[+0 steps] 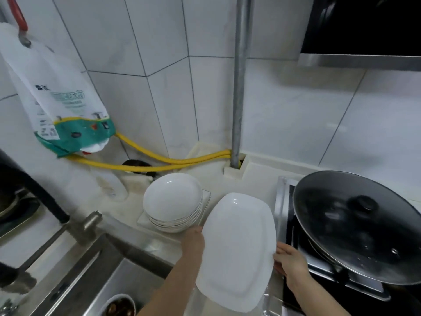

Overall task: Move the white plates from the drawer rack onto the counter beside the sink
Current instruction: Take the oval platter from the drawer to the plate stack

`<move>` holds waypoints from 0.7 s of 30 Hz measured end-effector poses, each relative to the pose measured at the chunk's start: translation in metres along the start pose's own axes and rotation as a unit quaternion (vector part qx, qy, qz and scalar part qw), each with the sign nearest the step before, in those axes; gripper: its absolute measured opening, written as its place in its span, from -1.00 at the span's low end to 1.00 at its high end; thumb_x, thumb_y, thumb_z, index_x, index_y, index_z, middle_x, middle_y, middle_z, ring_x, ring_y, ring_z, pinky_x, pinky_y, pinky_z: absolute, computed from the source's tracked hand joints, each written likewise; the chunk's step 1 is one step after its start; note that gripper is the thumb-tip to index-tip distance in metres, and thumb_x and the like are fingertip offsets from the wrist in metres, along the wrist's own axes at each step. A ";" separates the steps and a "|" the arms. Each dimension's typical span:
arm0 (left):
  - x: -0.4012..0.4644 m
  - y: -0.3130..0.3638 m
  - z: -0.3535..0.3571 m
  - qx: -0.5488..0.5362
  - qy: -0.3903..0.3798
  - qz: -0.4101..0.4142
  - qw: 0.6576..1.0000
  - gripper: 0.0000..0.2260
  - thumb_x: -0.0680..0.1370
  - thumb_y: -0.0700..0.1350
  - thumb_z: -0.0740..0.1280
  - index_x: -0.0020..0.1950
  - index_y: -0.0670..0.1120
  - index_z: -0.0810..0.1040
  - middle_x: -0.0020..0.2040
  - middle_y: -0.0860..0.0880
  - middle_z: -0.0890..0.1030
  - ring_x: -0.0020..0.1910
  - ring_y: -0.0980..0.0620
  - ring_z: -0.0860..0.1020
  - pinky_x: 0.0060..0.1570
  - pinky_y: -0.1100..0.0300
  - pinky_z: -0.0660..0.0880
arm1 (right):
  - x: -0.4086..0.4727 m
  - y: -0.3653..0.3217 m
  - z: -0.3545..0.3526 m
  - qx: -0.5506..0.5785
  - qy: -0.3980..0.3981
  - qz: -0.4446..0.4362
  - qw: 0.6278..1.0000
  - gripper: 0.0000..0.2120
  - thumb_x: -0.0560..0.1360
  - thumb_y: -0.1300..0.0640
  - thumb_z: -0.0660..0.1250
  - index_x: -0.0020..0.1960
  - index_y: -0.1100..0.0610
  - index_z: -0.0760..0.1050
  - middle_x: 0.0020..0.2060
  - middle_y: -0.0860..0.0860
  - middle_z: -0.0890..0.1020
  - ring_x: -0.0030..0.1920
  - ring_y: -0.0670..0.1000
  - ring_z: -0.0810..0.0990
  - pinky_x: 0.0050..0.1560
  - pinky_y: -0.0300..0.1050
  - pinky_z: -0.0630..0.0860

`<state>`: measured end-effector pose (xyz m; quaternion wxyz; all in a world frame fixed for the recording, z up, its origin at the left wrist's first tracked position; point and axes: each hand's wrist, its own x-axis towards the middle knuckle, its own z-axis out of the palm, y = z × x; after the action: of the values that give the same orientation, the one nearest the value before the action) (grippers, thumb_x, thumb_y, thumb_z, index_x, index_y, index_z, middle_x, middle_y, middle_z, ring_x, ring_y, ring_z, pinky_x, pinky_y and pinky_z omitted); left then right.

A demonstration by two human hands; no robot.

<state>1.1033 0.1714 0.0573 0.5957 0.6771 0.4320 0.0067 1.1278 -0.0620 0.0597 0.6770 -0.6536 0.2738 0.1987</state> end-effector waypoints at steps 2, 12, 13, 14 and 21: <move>0.002 -0.005 0.003 -0.024 -0.017 -0.002 1.000 -0.81 0.48 -0.41 0.14 -0.09 -0.46 0.52 -0.03 -0.48 0.53 -0.15 -0.16 0.50 -0.11 0.02 0.43 | 0.005 0.000 0.004 -0.005 0.014 -0.004 1.000 -0.57 0.43 0.60 0.10 0.22 0.36 0.49 -0.03 0.23 0.63 -0.19 0.18 0.57 -0.25 -0.06 0.49; 0.019 -0.018 0.015 -0.039 -0.055 -0.027 0.997 -0.75 0.47 -0.43 0.06 -0.15 -0.35 0.54 -0.22 -0.25 0.55 -0.25 -0.08 0.48 -0.16 0.21 0.32 | 0.040 0.009 0.018 -0.034 0.043 -0.016 0.998 -0.52 0.40 0.59 0.11 0.22 0.31 0.53 0.06 0.24 0.66 0.05 0.25 0.62 0.22 0.21 0.51; 0.020 -0.019 0.015 -0.043 -0.058 -0.025 0.997 -0.73 0.48 -0.42 0.06 0.01 -0.39 0.53 -0.05 -0.36 0.58 -0.14 -0.13 0.51 -0.07 0.17 0.33 | 0.042 0.009 0.019 -0.041 0.047 -0.018 0.998 -0.53 0.41 0.58 0.13 0.23 0.30 0.53 0.07 0.23 0.66 0.08 0.25 0.62 0.25 0.21 0.49; 0.022 -0.021 0.016 -0.045 -0.057 -0.020 0.997 -0.70 0.50 -0.40 0.07 0.11 -0.37 0.52 0.08 -0.38 0.57 -0.08 -0.12 0.51 0.00 0.13 0.36 | 0.043 0.009 0.019 -0.046 0.054 -0.019 0.997 -0.54 0.42 0.57 0.14 0.22 0.29 0.53 0.06 0.21 0.66 0.09 0.25 0.62 0.25 0.22 0.49; 0.023 -0.020 0.020 -0.048 -0.045 -0.024 0.998 -0.62 0.55 -0.35 0.09 0.35 -0.22 0.45 0.31 -0.17 0.51 0.30 -0.16 0.47 0.38 -0.08 0.34 | 0.042 0.001 0.024 -0.092 0.069 -0.031 0.993 -0.57 0.43 0.54 0.15 0.18 0.26 0.57 0.02 0.16 0.68 0.07 0.20 0.63 0.23 0.14 0.52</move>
<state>1.1165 0.1675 0.0242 0.6465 0.6369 0.4197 -0.0177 1.1617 -0.0418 0.0323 0.5995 -0.7334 0.2801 0.1560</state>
